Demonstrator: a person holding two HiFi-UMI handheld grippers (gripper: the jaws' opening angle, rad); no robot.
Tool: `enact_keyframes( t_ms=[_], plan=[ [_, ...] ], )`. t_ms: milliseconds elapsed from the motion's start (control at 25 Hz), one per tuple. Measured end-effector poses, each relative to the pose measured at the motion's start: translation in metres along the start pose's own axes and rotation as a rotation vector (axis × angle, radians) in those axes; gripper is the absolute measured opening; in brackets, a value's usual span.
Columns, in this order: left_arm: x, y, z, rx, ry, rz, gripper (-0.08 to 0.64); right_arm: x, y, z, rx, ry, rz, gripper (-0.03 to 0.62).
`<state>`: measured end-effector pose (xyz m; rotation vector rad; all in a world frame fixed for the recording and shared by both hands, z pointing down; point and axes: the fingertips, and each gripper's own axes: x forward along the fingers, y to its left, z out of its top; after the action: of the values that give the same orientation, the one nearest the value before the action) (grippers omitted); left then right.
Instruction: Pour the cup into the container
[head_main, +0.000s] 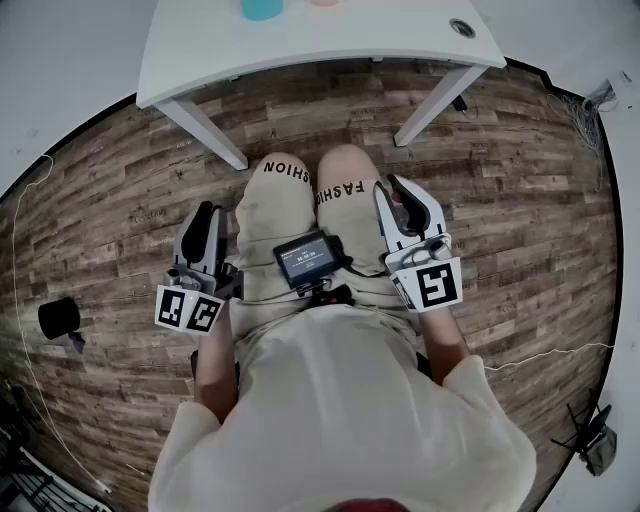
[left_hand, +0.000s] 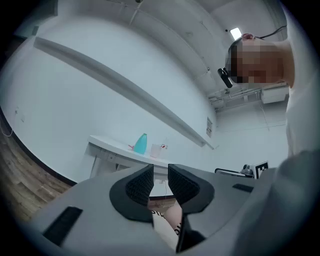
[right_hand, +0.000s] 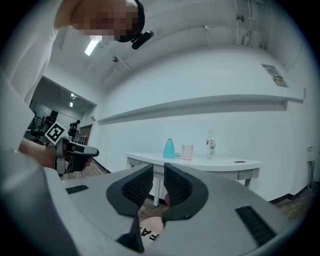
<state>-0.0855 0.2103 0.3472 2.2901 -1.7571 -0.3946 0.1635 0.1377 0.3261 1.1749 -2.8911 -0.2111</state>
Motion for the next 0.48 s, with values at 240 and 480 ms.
enact_keyframes(
  t_ms=[240,480],
  plan=[
    [-0.0005,0.0016,-0.0006,0.001,0.007,-0.001,0.101,0.0011,0.0012,-0.0011,0.005,0.003,-0.007,0.072],
    [0.0012,0.0001,-0.0018,0.005,0.009,-0.002,0.101,0.0013,0.0004,-0.0032,0.008,0.004,-0.009,0.072]
  ],
)
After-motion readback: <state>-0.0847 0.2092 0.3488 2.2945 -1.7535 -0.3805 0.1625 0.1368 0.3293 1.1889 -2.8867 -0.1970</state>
